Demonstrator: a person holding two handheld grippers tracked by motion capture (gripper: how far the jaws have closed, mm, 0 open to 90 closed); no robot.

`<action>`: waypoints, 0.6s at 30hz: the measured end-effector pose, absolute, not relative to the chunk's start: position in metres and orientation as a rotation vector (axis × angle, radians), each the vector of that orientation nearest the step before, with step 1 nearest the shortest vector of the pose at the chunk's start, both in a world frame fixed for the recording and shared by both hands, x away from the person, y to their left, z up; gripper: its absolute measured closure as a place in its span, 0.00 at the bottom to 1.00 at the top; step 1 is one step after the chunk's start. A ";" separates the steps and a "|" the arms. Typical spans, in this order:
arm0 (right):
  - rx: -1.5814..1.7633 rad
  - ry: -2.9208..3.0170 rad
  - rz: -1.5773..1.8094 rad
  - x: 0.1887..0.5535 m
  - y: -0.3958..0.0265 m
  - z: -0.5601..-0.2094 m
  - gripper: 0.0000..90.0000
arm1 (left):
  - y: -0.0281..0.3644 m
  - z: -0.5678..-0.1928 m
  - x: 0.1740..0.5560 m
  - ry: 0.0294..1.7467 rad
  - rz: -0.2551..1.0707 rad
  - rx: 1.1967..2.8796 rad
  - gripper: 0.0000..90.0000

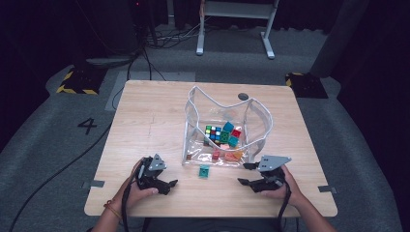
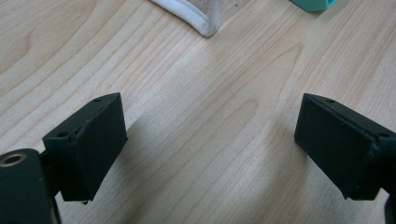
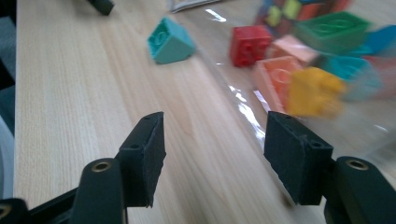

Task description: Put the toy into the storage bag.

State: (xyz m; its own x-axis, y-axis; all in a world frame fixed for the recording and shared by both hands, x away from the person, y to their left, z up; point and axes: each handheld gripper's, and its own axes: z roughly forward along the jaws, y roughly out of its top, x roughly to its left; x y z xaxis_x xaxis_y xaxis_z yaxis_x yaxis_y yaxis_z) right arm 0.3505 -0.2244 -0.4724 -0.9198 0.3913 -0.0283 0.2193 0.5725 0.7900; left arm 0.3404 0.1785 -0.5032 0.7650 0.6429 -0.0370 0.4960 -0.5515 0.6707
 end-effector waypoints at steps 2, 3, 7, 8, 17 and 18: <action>0.492 2.616 1.286 0.352 -0.211 -0.476 0.44 | 0.178 -0.503 0.340 0.846 0.278 2.272 0.10; 0.468 2.636 1.288 0.353 -0.201 -0.478 0.44 | 0.178 -0.503 0.340 0.846 0.278 2.272 0.10; 0.430 2.675 1.246 0.353 -0.173 -0.485 0.44 | 0.179 -0.503 0.340 0.849 0.277 2.273 0.10; 0.389 2.669 1.265 0.355 -0.167 -0.488 0.43 | 0.178 -0.503 0.340 0.847 0.278 2.271 0.10; 0.437 2.685 1.259 0.359 -0.135 -0.496 0.40 | 0.178 -0.503 0.340 0.847 0.278 2.272 0.10; 0.437 2.685 1.259 0.359 -0.135 -0.496 0.40 | 0.178 -0.503 0.340 0.847 0.278 2.272 0.10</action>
